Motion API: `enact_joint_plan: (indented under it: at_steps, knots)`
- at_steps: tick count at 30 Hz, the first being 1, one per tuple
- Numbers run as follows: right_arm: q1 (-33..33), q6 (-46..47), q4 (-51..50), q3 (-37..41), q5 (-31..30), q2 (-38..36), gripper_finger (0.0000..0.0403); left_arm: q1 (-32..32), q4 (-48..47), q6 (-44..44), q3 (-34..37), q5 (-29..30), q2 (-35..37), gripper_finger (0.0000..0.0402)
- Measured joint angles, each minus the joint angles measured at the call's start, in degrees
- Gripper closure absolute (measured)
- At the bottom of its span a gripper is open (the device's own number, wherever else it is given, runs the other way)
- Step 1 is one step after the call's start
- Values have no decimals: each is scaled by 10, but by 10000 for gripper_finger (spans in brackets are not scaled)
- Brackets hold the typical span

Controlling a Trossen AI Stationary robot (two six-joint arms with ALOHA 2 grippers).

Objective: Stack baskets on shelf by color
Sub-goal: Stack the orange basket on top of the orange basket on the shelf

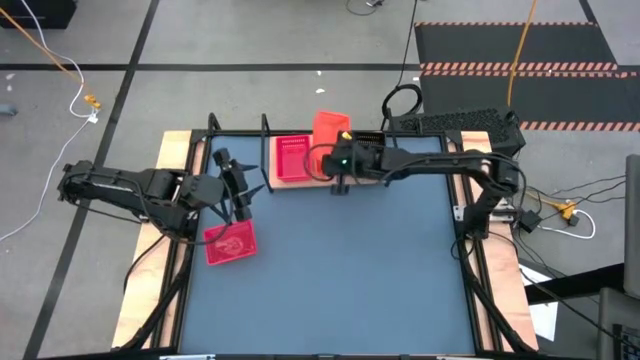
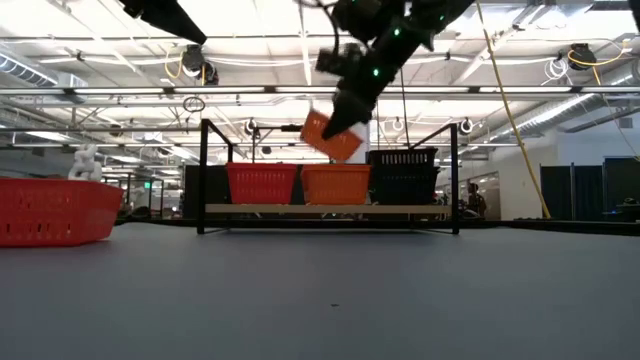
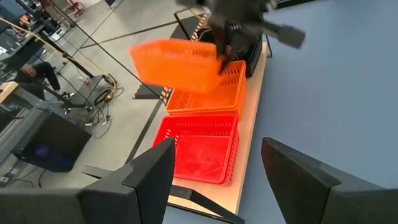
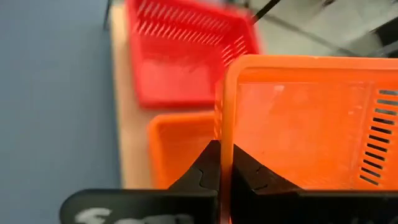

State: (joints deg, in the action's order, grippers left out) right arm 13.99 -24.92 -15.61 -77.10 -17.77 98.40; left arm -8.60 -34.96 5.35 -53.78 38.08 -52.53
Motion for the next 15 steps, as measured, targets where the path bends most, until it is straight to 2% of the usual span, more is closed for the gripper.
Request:
enact_joint_plan:
  at_steps: [4,15]
  knots:
    - [-1,2,-7,1,0,29,402,0,-3,-1,0,0,1,160]
    - [-2,-2,-40,0,1,33,400,0,-22,-14,-1,0,0,160]
